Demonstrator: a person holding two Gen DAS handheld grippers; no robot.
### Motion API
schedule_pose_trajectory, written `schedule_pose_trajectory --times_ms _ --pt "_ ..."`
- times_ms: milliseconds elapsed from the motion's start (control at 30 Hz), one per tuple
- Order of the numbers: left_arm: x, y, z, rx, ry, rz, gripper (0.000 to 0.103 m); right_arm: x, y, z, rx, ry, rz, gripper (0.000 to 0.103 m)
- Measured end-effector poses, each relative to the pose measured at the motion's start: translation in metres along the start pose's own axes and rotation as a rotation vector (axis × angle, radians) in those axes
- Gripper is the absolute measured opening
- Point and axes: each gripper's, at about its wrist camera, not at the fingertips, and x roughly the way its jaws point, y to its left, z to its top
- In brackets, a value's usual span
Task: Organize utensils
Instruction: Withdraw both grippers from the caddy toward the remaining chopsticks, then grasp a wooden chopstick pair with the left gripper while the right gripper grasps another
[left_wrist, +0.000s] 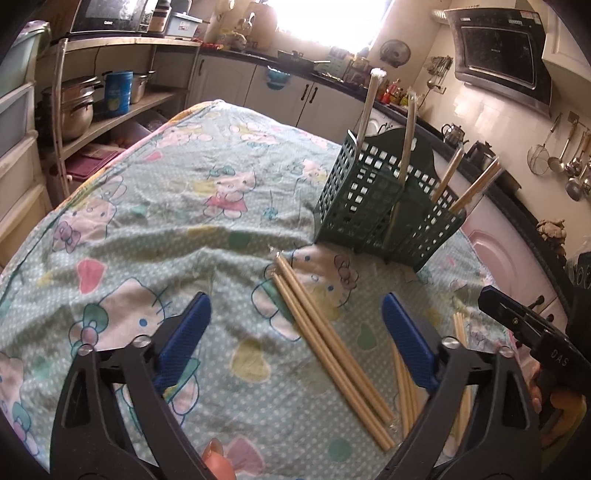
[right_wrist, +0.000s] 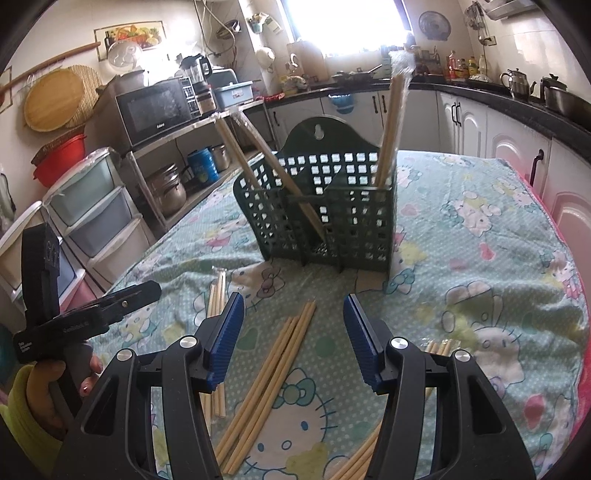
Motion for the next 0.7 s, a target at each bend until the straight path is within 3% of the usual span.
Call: schedule_pose_trajectory --times_ms 167,333,467,700 --pt "0.012 0.004 -0.008 0.000 0.053 0.008 0.049 0.011 0.003 -0.005 -0.006 0.032 -0.001 0.054" --pt "0.026 0.009 -0.012 -0.014 0.101 0.009 0.029 0.023 0.004 -0.008 -0.011 0.066 -0.005 0.054" --pt "0.034 0.008 -0.002 -0.015 0.114 -0.005 0.029 0.033 0.002 -0.010 -0.014 0.094 -0.007 0.053" --pt "0.065 0.012 0.020 -0.035 0.165 -0.016 0.028 0.057 -0.005 -0.008 0.004 0.159 -0.025 0.042"
